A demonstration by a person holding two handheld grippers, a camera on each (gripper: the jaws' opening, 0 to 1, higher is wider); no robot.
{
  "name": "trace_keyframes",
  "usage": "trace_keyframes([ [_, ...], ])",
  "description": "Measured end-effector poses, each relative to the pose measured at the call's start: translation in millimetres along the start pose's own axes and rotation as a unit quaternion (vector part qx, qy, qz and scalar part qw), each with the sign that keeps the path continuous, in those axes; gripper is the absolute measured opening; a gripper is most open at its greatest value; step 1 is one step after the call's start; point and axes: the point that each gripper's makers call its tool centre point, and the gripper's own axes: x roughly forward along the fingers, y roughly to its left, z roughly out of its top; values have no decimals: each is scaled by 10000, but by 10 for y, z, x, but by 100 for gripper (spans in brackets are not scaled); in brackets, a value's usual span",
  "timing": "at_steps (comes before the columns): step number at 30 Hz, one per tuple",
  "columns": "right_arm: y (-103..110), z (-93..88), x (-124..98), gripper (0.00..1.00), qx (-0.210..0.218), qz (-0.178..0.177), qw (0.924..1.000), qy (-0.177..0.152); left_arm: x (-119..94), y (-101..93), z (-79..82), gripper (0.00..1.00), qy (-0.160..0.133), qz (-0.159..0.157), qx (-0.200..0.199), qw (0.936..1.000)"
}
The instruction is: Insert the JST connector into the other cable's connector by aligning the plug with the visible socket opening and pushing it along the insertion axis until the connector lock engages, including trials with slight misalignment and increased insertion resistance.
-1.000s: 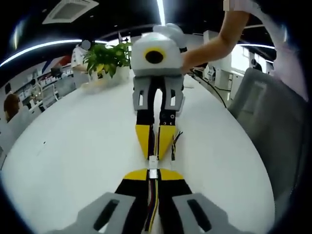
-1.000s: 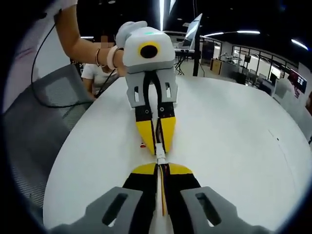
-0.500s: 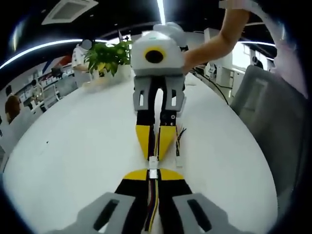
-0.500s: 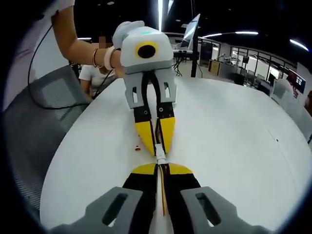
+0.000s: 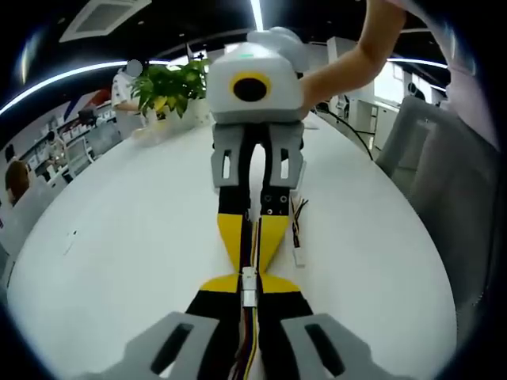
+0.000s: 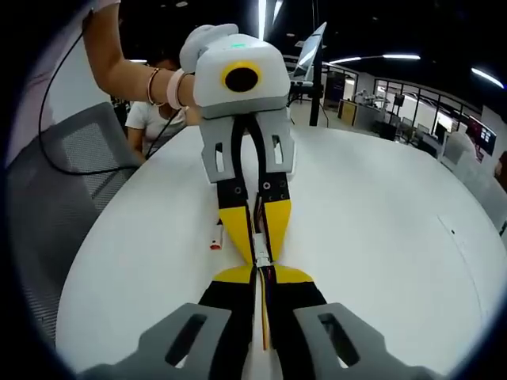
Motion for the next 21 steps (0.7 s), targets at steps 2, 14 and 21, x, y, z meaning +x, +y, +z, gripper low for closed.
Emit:
trace_keyframes([
  [2,-2,-3,1,4,1,-14,10000,3,15,3,2,0,-3,10,22,10000],
  [14,-50,-87,-3,5,308,-82,9995,-22,30,48,-32,1,55,74,-131,9999],
  [21,-36,-89,-16,11,324,-125,9994,9,-21,148,-58,10,152,281,-447,9985],
])
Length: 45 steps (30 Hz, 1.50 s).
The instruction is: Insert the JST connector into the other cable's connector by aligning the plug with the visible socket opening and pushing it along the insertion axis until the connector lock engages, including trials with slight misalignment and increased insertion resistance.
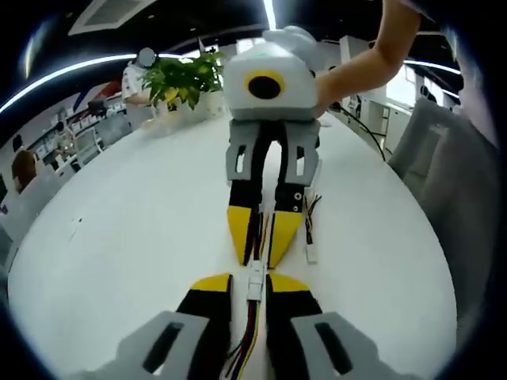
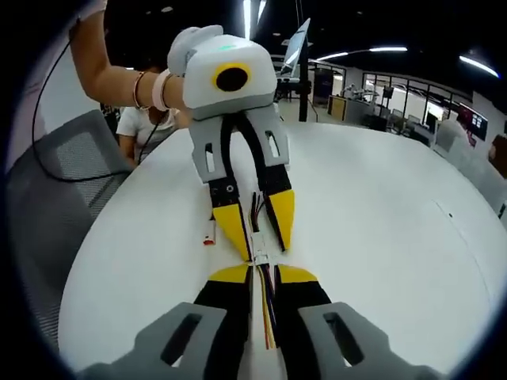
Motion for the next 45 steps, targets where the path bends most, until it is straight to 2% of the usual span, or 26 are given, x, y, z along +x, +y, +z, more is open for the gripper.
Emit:
trace_keyframes([
  [4,-25,-18,-7,18,-41,-91,9999,72,-25,1,-17,12,82,54,63,9999],
  [6,-32,-24,-14,21,-73,-142,9998,102,-39,-10,-14,17,113,69,68,9999],
  [8,-20,-9,-45,21,-28,-156,9999,54,-65,-26,30,23,-5,61,-186,9998],
  [12,-27,26,-107,21,34,-217,9998,-23,-115,-65,109,23,-134,87,-173,9997],
  [22,8,191,-320,21,-10,-456,9986,-274,-255,-189,229,23,-131,253,67,9996],
  [25,82,260,-359,21,-62,-470,9983,-332,-312,-209,238,23,-154,296,133,9994],
  [32,293,286,-377,18,-221,-309,9986,-366,-401,-280,176,22,-176,307,180,9992],
  [45,467,72,-300,14,-159,-77,9997,-160,-383,-416,-31,20,-123,235,-33,9996],
])
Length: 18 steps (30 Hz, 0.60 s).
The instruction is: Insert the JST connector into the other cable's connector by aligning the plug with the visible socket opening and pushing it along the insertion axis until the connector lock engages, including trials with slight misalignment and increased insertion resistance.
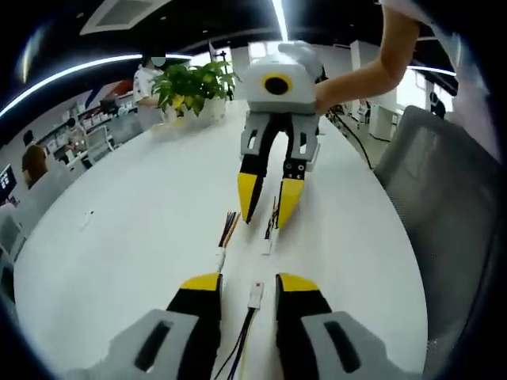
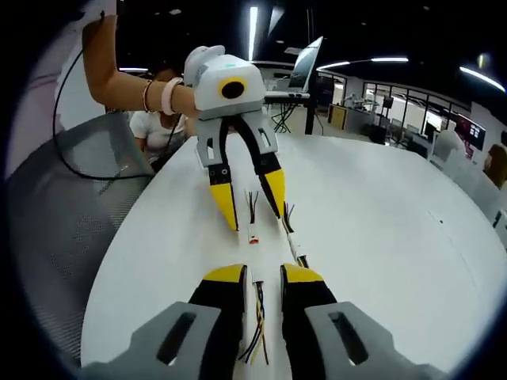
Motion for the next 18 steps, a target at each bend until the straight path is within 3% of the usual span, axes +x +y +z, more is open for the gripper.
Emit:
trace_keyframes([
  [11,59,-101,71,10,72,98,9999,98,46,-107,-120,11,80,-184,-34,9998],
  [18,29,-136,96,6,149,47,9998,93,45,-85,-185,10,113,-145,-79,9998],
])
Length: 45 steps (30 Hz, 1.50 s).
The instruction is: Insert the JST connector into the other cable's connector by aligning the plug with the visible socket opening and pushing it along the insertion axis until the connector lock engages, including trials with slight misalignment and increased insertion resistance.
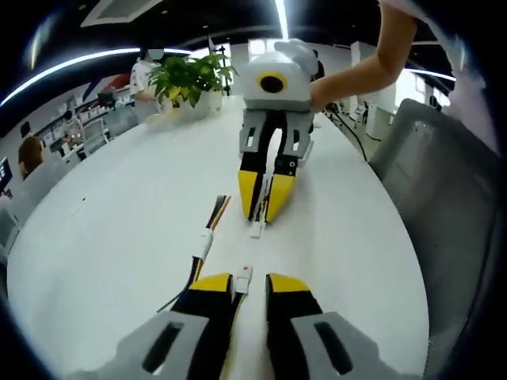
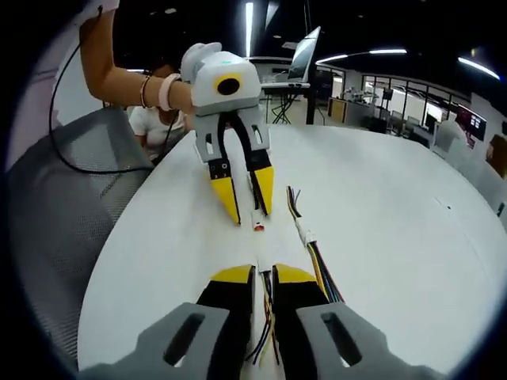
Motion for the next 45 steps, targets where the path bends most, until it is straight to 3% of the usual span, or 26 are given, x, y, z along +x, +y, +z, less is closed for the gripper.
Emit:
trace_keyframes([
  [7,-37,-71,44,9,86,51,9999,66,43,4,-13,8,-21,-32,-38,10000],
  [10,-55,-76,11,8,63,41,10000,43,57,-30,-8,3,-61,-132,-23,9999],
  [23,-131,-94,-6,4,42,45,10000,41,54,-47,-1,0,-248,-126,-138,9995],
  [40,-123,-121,32,3,-32,3,9999,158,49,-39,-19,0,-116,22,-533,9985],
  [45,-98,-73,-6,3,-44,-8,9999,132,59,-87,30,0,-129,-29,-333,9994],
])
